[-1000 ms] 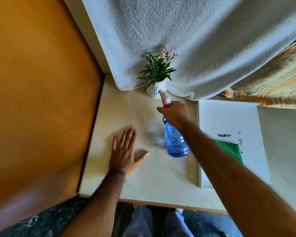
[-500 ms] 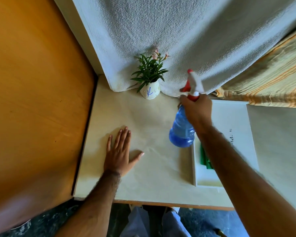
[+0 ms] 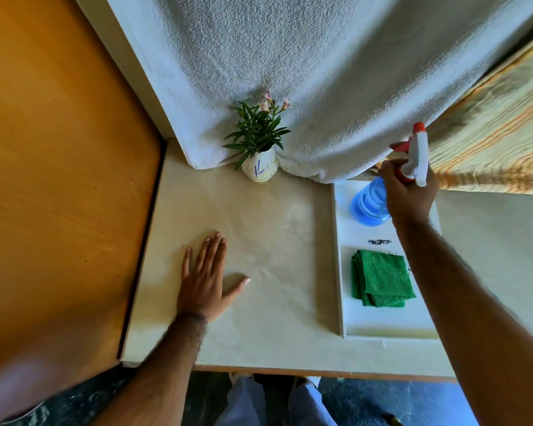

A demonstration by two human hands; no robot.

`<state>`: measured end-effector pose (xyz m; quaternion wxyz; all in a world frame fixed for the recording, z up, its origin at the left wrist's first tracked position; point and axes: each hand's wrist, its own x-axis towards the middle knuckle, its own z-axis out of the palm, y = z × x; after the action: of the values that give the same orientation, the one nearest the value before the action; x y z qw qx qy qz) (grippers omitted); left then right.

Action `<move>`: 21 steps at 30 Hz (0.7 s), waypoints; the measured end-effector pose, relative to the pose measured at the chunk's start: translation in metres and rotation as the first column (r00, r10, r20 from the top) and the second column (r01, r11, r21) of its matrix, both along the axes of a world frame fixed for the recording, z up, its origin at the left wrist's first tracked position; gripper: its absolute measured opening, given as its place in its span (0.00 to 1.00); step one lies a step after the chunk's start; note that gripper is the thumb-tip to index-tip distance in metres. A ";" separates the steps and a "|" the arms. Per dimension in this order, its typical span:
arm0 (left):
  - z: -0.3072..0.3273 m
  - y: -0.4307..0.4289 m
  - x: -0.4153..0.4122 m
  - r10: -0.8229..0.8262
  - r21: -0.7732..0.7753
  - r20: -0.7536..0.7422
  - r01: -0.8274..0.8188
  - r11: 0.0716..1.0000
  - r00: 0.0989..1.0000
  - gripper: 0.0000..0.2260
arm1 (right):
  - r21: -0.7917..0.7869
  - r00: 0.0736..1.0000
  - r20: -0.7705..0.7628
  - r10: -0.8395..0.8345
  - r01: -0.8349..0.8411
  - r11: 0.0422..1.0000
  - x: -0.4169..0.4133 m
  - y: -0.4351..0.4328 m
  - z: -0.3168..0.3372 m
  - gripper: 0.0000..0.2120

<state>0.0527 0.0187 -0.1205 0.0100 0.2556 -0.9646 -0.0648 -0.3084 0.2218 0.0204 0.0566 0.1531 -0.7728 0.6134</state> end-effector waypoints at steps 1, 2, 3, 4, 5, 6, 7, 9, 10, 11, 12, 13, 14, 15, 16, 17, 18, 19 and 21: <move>0.000 0.000 0.000 0.001 0.000 0.005 -0.001 1.000 1.000 0.47 | 0.004 1.000 0.010 0.018 -0.018 1.000 -0.001 0.001 -0.006 0.11; 0.000 0.001 0.000 0.003 0.000 0.006 -0.003 1.000 1.000 0.47 | 0.004 0.999 0.024 0.038 -0.038 0.999 -0.001 0.003 -0.012 0.09; 0.000 0.000 0.000 0.006 0.001 0.004 -0.006 1.000 1.000 0.48 | 0.001 0.998 0.039 0.051 -0.051 0.999 -0.001 0.004 -0.016 0.06; 0.000 0.000 0.000 0.008 0.002 0.003 -0.008 1.000 1.000 0.48 | -0.009 0.997 0.056 0.057 -0.056 0.998 -0.001 0.005 -0.019 0.04; 0.000 0.000 0.000 0.008 0.000 0.003 -0.008 1.000 1.000 0.48 | -0.021 0.996 0.071 0.063 -0.061 0.998 -0.001 0.005 -0.020 0.04; 0.000 0.000 0.000 0.008 -0.003 0.005 -0.008 1.000 1.000 0.48 | -0.030 0.994 0.080 0.079 -0.077 0.997 0.000 0.004 -0.018 0.04; -0.001 -0.001 0.001 0.007 -0.006 0.010 -0.007 1.000 1.000 0.48 | -0.026 0.992 0.087 0.096 -0.094 0.995 0.002 0.002 -0.014 0.05; -0.002 -0.002 0.002 0.006 -0.010 0.020 -0.005 1.000 1.000 0.48 | 0.009 0.987 0.104 0.120 -0.122 0.993 0.005 0.002 -0.010 0.07; -0.003 -0.002 0.002 0.004 -0.012 0.020 -0.004 1.000 1.000 0.48 | 0.031 0.984 0.131 0.120 -0.125 0.992 0.007 0.005 -0.010 0.09; -0.003 -0.002 0.002 0.004 -0.015 0.016 -0.004 1.000 1.000 0.48 | 0.066 0.979 0.169 0.116 -0.129 0.989 0.009 0.011 -0.011 0.14; -0.004 -0.002 0.002 0.004 -0.016 0.010 -0.004 1.000 1.000 0.48 | 0.118 0.974 0.196 0.113 -0.138 0.983 0.012 0.019 -0.013 0.20; -0.004 -0.002 0.001 0.004 -0.016 0.004 -0.004 1.000 1.000 0.48 | 0.181 0.975 0.193 0.110 -0.145 0.973 0.017 0.029 -0.018 0.28; -0.004 -0.001 0.000 0.006 -0.017 -0.003 -0.006 1.000 1.000 0.47 | 0.240 0.981 0.160 0.109 -0.146 0.960 0.025 0.042 -0.025 0.34; -0.003 0.000 0.001 0.006 -0.020 -0.015 -0.007 1.000 1.000 0.47 | 0.299 0.988 0.110 0.112 -0.140 0.944 0.035 0.057 -0.031 0.39; -0.003 0.000 0.001 0.008 -0.023 -0.029 -0.008 1.000 1.000 0.46 | 0.365 0.991 0.051 0.127 -0.137 0.921 0.047 0.073 -0.038 0.41; -0.003 0.001 0.002 0.009 -0.027 -0.044 -0.010 1.000 0.999 0.46 | 0.443 0.985 -0.005 0.170 -0.150 0.884 0.060 0.090 -0.044 0.42; -0.002 0.001 0.002 0.009 -0.031 -0.054 -0.010 0.999 0.999 0.45 | 0.531 0.968 -0.034 0.249 -0.193 0.825 0.072 0.108 -0.051 0.42; -0.002 0.001 0.002 0.009 -0.034 -0.057 -0.011 0.999 0.998 0.45 | 0.622 0.938 -0.033 0.346 -0.252 0.742 0.083 0.124 -0.058 0.44; -0.002 0.002 0.001 0.009 -0.034 -0.063 -0.012 0.999 0.998 0.45 | 0.779 0.853 0.018 0.522 -0.340 0.527 0.100 0.152 -0.071 0.47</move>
<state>0.0540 0.0207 -0.1222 0.0451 0.2582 -0.9634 -0.0561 -0.2088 0.3739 -0.0502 -0.0830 0.4155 -0.8820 0.2063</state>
